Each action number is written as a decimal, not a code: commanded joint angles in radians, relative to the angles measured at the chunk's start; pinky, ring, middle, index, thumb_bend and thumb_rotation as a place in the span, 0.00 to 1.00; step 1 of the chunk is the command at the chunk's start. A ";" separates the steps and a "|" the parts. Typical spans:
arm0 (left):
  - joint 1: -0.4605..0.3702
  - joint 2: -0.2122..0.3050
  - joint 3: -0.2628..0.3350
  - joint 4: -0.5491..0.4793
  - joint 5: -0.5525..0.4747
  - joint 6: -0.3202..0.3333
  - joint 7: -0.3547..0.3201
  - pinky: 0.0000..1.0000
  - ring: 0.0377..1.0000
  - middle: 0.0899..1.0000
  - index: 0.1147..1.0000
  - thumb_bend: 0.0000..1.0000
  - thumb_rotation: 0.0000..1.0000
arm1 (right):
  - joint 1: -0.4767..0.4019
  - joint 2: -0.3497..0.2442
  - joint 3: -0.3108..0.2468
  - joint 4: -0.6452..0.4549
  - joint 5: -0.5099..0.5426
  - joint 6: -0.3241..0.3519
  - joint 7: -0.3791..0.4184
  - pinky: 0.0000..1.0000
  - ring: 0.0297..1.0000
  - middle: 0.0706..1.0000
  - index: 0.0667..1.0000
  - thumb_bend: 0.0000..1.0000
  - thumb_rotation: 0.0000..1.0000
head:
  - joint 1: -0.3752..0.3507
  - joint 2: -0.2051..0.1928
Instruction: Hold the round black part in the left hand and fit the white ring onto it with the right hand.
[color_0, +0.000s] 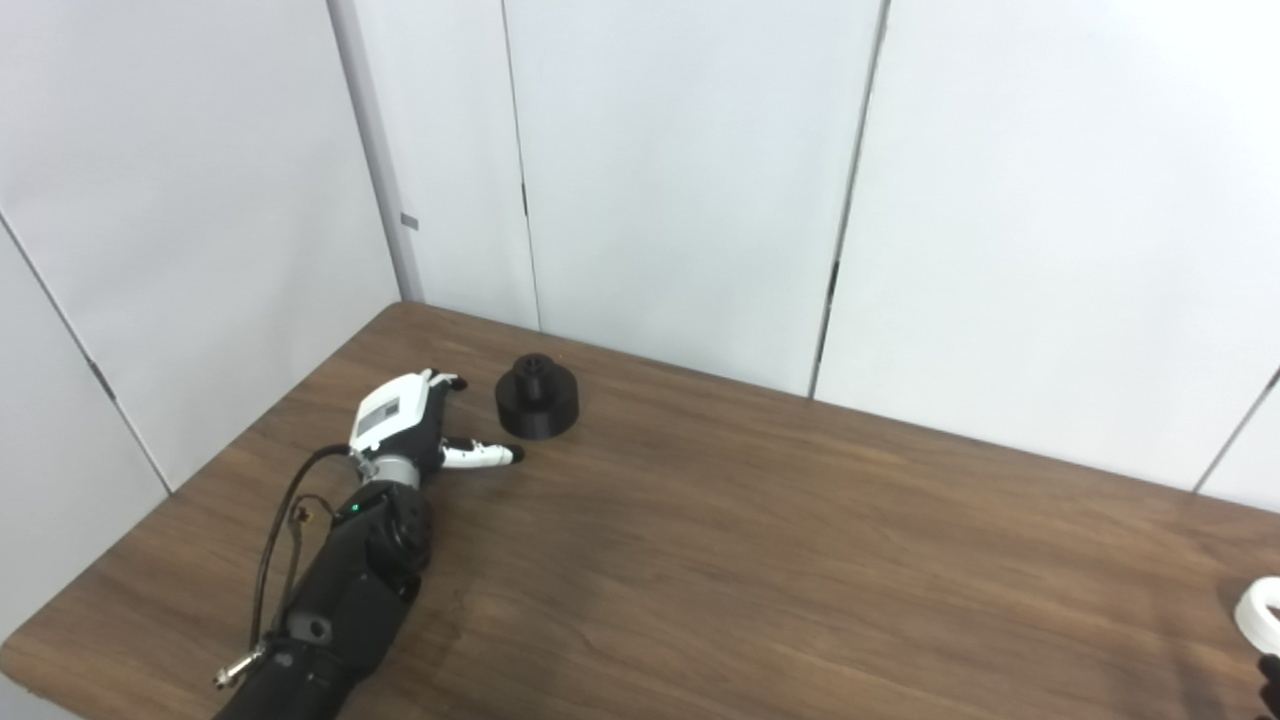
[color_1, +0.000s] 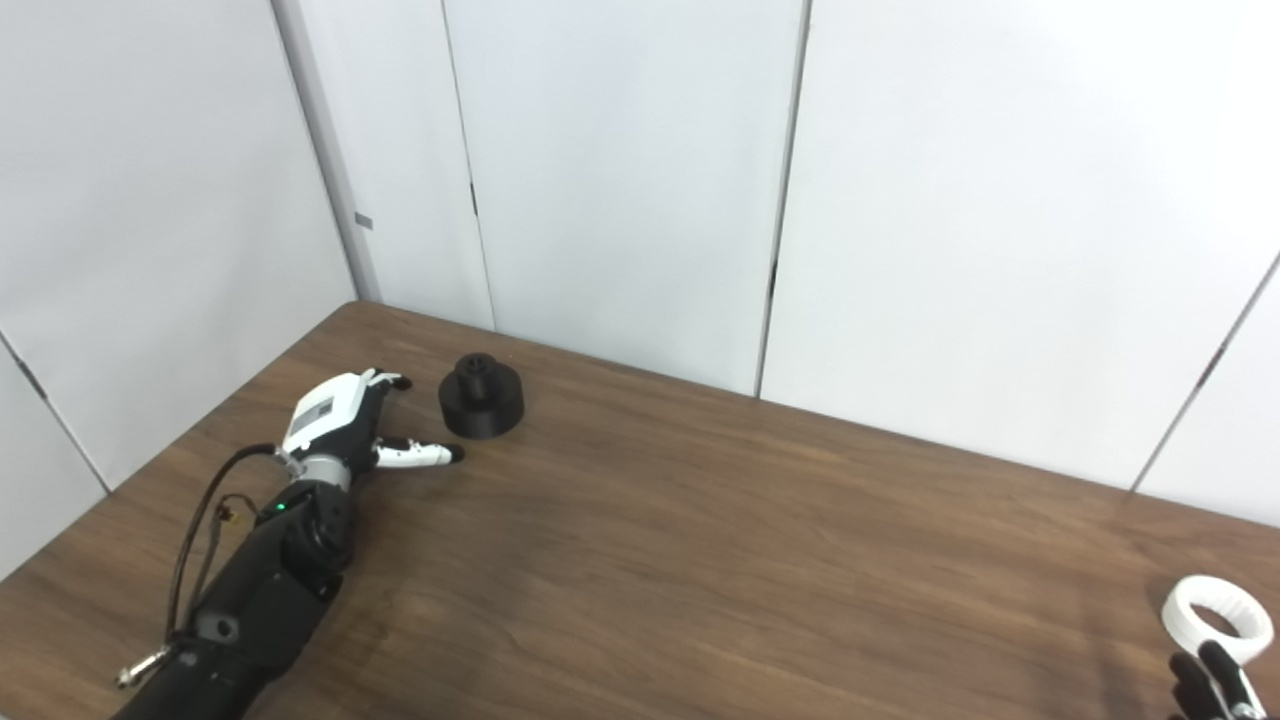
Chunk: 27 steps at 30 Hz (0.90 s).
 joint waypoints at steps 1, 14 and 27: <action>-0.069 0.047 -0.002 0.010 0.000 -0.014 0.019 1.00 1.00 0.96 0.84 1.00 0.44 | 0.073 -0.004 0.010 -0.048 0.002 -0.021 -0.002 0.95 0.97 0.93 0.96 0.66 1.00 | -0.001 0.002; -0.155 0.059 -0.054 0.081 -0.038 -0.007 -0.018 1.00 1.00 0.97 0.85 1.00 0.45 | 0.075 -0.005 0.016 -0.051 -0.007 -0.020 -0.002 1.00 0.98 0.93 0.96 0.72 1.00 | -0.008 0.005; -0.196 0.054 -0.101 0.078 -0.073 -0.007 -0.057 1.00 0.99 0.96 0.84 1.00 0.46 | 0.084 0.005 0.025 -0.074 -0.013 -0.002 -0.009 1.00 0.98 0.93 0.97 0.75 1.00 | -0.016 0.012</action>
